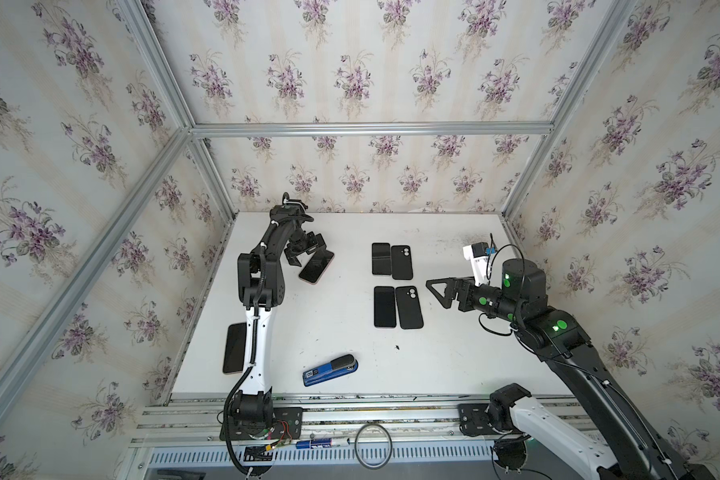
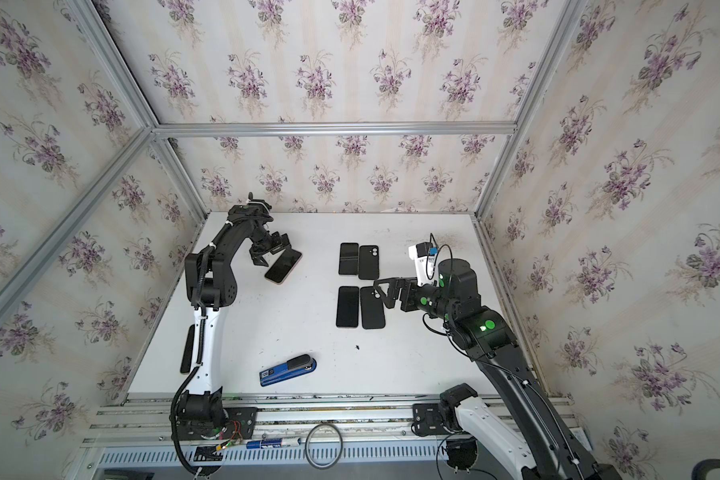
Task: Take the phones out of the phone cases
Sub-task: 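Lift the pink-framed phone upright off the table with the left gripper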
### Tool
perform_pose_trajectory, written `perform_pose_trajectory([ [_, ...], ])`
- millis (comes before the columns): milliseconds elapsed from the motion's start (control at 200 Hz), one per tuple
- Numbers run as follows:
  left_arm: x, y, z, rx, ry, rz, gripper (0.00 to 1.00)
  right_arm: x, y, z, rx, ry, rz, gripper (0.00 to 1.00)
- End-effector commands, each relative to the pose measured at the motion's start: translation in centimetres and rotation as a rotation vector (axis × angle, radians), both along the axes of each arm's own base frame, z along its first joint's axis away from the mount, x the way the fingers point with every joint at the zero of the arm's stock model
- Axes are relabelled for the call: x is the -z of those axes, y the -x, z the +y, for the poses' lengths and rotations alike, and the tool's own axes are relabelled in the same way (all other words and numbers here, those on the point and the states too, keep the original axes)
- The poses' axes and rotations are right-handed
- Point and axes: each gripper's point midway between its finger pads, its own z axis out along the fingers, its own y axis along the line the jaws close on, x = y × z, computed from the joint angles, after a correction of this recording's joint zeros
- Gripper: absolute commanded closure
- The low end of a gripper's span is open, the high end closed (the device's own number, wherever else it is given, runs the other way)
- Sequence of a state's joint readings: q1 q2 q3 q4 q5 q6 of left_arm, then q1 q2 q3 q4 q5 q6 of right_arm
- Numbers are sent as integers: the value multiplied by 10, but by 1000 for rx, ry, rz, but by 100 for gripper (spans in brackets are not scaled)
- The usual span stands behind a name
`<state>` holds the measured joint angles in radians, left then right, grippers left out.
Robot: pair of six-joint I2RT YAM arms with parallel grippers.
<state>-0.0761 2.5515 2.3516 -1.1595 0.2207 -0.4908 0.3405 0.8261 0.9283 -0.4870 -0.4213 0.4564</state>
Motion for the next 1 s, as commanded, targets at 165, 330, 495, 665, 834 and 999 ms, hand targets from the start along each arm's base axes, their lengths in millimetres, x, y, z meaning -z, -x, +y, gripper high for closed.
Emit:
perform_pose_trajectory([
  [165,-4,16,-9,17,4,29,0,-23,0,4,-15,-39,-61,0],
  [330,-3,21,-18,34,29,43,0,-25,5,0,-9,-34,-77,0],
  [495,10,28,-35,74,37,74,0,-26,7,0,-13,-39,-79,0],
  [665,14,34,-37,99,-23,80,0,-30,9,-2,-9,-27,-97,0],
  [834,16,40,-32,130,-134,88,0,-30,8,-1,-13,-31,-100,0],
  [999,21,48,-31,172,-225,109,0,-30,8,0,-21,-30,-103,0],
])
